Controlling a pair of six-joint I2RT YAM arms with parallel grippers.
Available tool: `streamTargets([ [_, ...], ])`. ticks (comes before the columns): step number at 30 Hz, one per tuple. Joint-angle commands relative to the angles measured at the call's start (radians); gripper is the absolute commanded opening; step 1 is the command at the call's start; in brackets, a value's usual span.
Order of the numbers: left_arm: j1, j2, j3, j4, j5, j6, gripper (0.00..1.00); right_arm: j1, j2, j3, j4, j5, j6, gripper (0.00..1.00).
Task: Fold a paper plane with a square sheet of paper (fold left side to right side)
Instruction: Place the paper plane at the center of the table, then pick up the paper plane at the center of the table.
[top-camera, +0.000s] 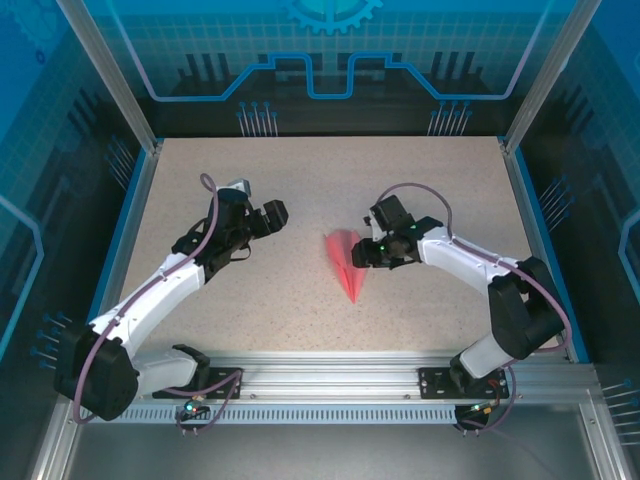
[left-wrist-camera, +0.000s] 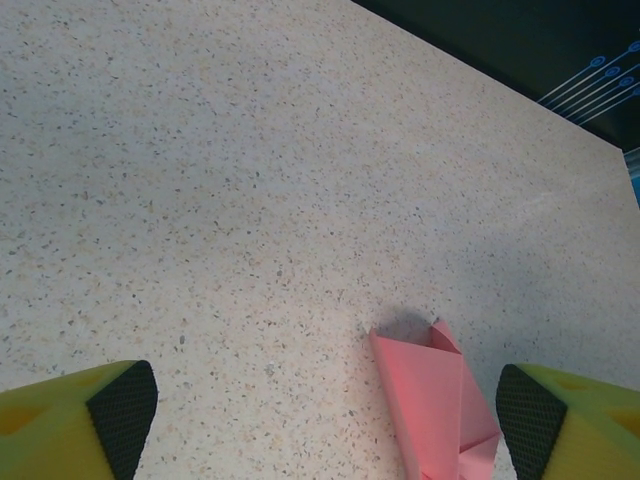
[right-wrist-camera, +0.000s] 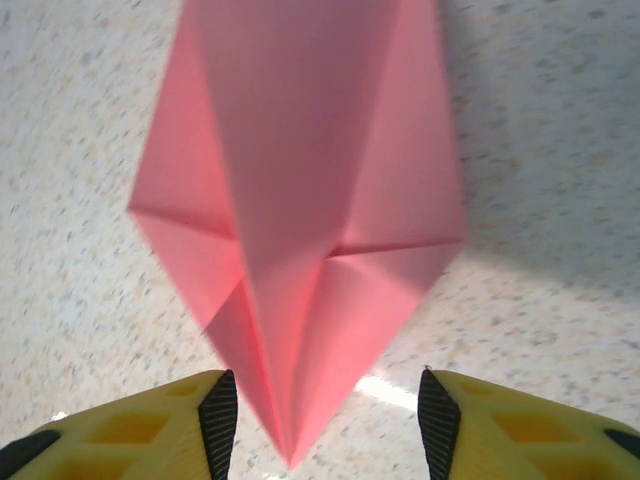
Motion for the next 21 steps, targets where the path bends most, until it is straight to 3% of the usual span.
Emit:
streamTargets([
  [1, 0.01, -0.026, 0.02, 0.012, 0.041, 0.025, 0.92, 0.054, 0.011, 0.024, -0.084, -0.025, -0.021, 0.57],
  [12, 0.011, -0.028, 0.014, -0.006, 0.047, 0.024, 0.93, 0.104, 0.152, 0.079, -0.07, -0.031, 0.004, 0.58],
  [17, 0.012, -0.034, 0.016, -0.014, 0.045, 0.028, 0.94, 0.106, 0.201, 0.102, -0.07, -0.014, 0.004, 0.54],
  [21, 0.012, -0.033, 0.016, -0.017, 0.045, 0.028, 0.94, 0.106, 0.243, 0.119, -0.07, 0.003, 0.005, 0.44],
])
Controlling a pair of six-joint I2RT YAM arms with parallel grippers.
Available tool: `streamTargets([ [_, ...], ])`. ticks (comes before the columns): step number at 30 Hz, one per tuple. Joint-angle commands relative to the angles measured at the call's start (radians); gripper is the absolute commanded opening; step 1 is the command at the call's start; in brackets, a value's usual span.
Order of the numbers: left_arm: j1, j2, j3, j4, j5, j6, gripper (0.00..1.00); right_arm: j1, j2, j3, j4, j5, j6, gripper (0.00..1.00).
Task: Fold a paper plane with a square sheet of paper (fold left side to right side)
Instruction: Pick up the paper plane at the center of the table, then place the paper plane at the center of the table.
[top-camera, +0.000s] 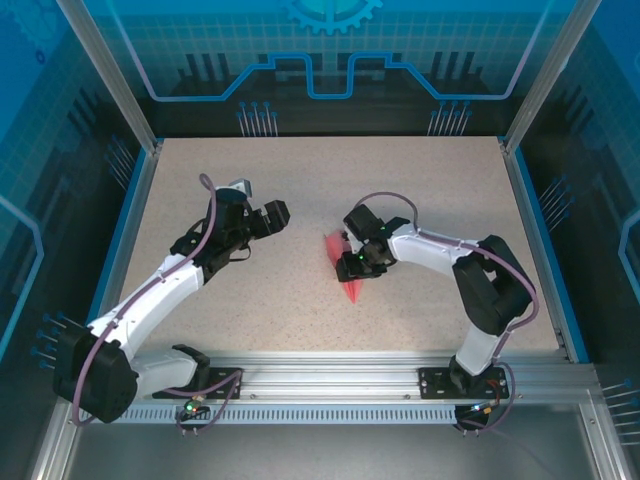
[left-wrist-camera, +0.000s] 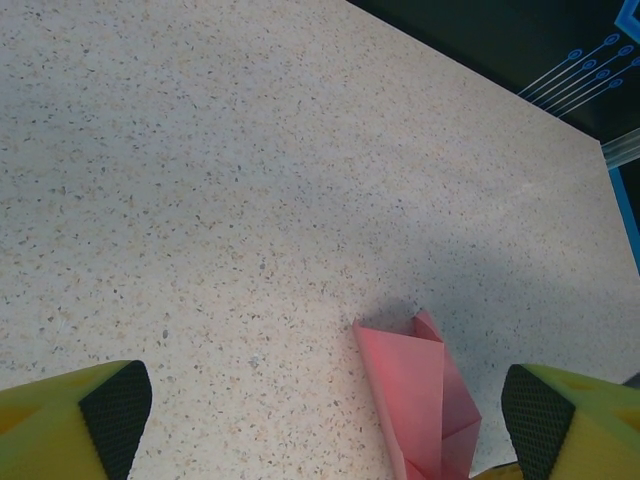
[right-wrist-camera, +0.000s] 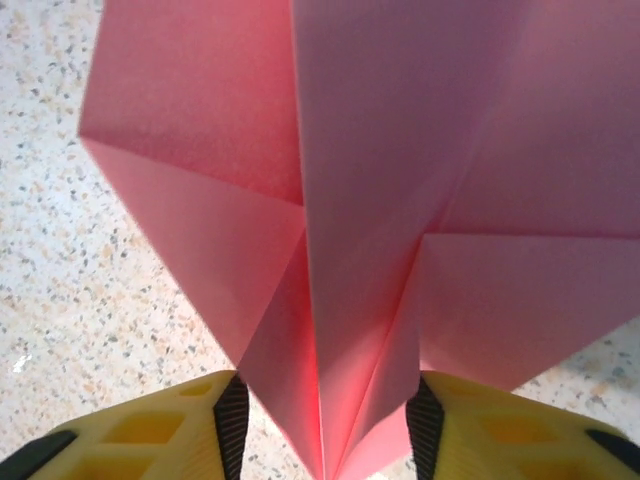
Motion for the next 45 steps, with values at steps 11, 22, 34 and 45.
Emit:
streamTargets([
  [11, 0.012, -0.026, 0.025, -0.029, 0.013, 0.033, 0.95, 0.017, 0.13, 0.069, -0.023, 0.042, 0.003, 0.24],
  [22, 0.024, -0.035, 0.041, -0.033, 0.052, 0.048, 0.99, -0.022, 0.113, 0.164, -0.11, 0.065, 0.009, 0.11],
  [34, 0.036, -0.006, 0.069, -0.033, 0.192, 0.095, 0.99, -0.197, 0.295, 0.526, -0.293, 0.174, -0.009, 0.1],
  [45, 0.036, -0.01, 0.083, -0.086, 0.185, 0.126, 0.99, -0.251, 0.491, 0.726, -0.382, 0.194, -0.029, 0.11],
])
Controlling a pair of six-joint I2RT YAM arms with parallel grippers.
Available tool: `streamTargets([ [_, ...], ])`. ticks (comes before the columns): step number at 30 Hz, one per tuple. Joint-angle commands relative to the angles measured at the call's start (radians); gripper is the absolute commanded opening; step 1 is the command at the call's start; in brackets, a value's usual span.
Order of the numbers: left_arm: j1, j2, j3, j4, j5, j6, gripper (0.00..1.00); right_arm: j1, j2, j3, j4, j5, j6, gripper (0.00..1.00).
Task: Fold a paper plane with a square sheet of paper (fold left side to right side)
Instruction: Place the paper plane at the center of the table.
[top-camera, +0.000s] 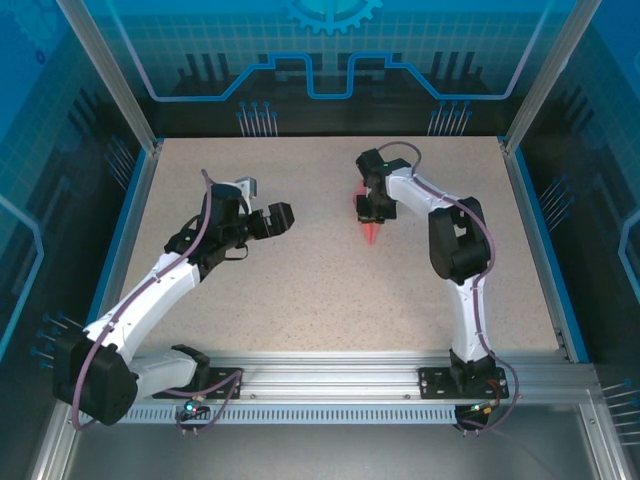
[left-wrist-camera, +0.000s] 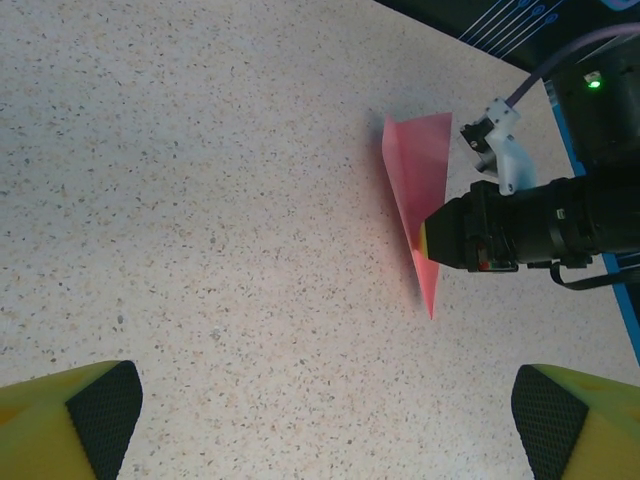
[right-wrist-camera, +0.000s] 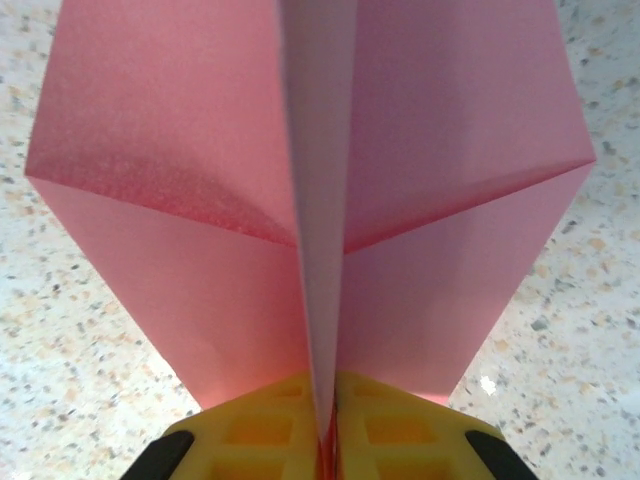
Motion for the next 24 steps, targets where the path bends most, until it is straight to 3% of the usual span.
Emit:
streamTargets([
  [1, 0.01, 0.002, 0.041, -0.028, 0.017, 0.031, 0.99, -0.005, 0.04, 0.039, -0.068, -0.002, -0.015, 0.11],
  [24, 0.011, 0.015, 0.078, -0.047, 0.029, 0.035, 0.99, 0.0, 0.089, 0.073, -0.09, -0.029, -0.018, 0.18],
])
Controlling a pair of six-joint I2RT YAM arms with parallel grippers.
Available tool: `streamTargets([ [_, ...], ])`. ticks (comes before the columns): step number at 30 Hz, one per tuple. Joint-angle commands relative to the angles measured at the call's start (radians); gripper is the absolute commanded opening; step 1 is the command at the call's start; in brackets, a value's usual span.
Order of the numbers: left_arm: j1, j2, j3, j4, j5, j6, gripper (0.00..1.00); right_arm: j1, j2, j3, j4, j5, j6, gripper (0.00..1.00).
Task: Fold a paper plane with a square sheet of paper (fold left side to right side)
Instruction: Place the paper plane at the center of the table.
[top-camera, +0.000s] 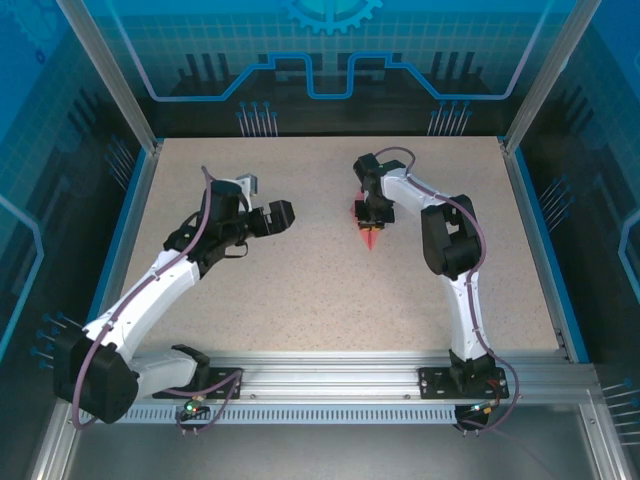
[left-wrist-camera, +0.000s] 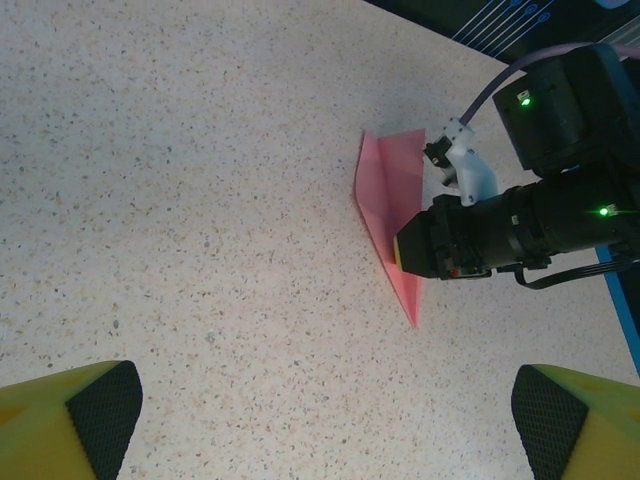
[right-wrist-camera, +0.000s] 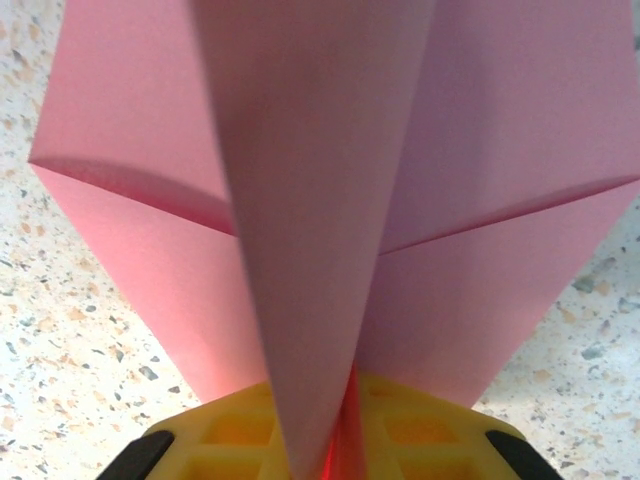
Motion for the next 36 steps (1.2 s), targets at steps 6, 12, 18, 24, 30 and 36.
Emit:
streamTargets([
  [6, 0.011, 0.002, 0.057, -0.036, 0.027, 0.026, 0.99, 0.001, -0.014, 0.026, -0.057, 0.001, -0.008, 0.18],
  [12, 0.011, -0.002, 0.087, -0.059, 0.021, 0.036, 0.99, 0.009, -0.053, 0.014, -0.061, 0.003, -0.002, 0.2],
  [18, 0.011, -0.003, 0.103, -0.07, 0.021, 0.041, 0.99, 0.017, -0.076, 0.012, -0.075, 0.015, 0.006, 0.23],
  [24, 0.012, 0.001, 0.113, -0.081, 0.009, 0.039, 0.99, 0.023, -0.107, 0.007, -0.106, 0.035, 0.005, 0.3],
  [30, 0.026, -0.002, 0.12, -0.077, -0.008, 0.035, 0.99, 0.026, -0.259, -0.065, -0.104, 0.045, -0.019, 0.4],
  [36, 0.056, -0.009, 0.091, -0.042, -0.111, 0.035, 0.99, 0.019, -0.57, -0.269, -0.003, 0.112, -0.074, 0.53],
])
